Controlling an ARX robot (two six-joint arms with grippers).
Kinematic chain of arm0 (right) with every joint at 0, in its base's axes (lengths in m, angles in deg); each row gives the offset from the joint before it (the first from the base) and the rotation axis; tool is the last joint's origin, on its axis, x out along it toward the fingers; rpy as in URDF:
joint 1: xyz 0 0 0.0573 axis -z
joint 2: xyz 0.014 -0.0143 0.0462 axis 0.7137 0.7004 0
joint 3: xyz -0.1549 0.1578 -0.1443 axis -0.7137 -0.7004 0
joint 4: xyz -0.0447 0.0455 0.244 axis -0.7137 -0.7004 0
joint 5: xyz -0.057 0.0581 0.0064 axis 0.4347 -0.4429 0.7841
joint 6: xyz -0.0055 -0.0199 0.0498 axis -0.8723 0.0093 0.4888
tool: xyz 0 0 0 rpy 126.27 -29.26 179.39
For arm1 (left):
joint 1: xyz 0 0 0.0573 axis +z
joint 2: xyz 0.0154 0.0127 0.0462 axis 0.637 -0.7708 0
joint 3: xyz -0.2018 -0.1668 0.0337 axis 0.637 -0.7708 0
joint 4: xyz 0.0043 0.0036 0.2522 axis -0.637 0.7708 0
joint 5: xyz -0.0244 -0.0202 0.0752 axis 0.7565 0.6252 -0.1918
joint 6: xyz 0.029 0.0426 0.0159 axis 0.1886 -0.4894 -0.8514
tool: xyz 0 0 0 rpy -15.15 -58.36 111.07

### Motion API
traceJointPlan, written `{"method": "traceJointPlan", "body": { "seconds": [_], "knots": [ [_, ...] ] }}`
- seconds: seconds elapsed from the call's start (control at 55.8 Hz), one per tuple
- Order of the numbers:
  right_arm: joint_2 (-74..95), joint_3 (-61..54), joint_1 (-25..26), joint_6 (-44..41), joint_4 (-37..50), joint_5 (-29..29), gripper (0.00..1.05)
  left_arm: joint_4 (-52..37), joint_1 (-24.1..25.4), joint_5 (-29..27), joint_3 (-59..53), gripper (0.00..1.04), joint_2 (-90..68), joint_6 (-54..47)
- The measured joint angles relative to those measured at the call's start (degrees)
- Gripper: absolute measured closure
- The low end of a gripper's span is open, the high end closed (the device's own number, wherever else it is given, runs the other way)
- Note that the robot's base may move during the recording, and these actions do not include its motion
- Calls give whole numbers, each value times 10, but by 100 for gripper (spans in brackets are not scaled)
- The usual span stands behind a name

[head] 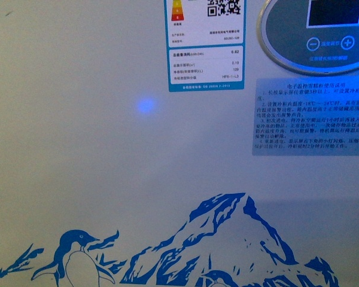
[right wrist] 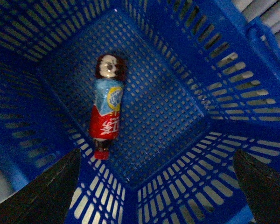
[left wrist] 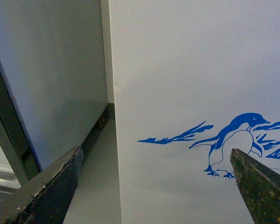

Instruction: Put drink in fridge

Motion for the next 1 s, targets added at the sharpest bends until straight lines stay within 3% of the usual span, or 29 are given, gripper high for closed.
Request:
{"method": "traceJointPlan", "body": {
  "seconds": [0.143, 0.519, 0.681, 1.003],
  "knots": [
    [228, 113, 1, 47, 45, -7, 7, 0, 0, 0, 0, 8, 0, 0],
    [546, 330, -8, 117, 85, -41, 7, 0, 0, 0, 0, 8, 0, 0],
    [652, 428, -19, 125, 75, -56, 7, 0, 0, 0, 0, 8, 0, 0],
    [734, 502, -13, 129, 49, -65, 7, 0, 0, 0, 0, 8, 0, 0]
  ]
}}
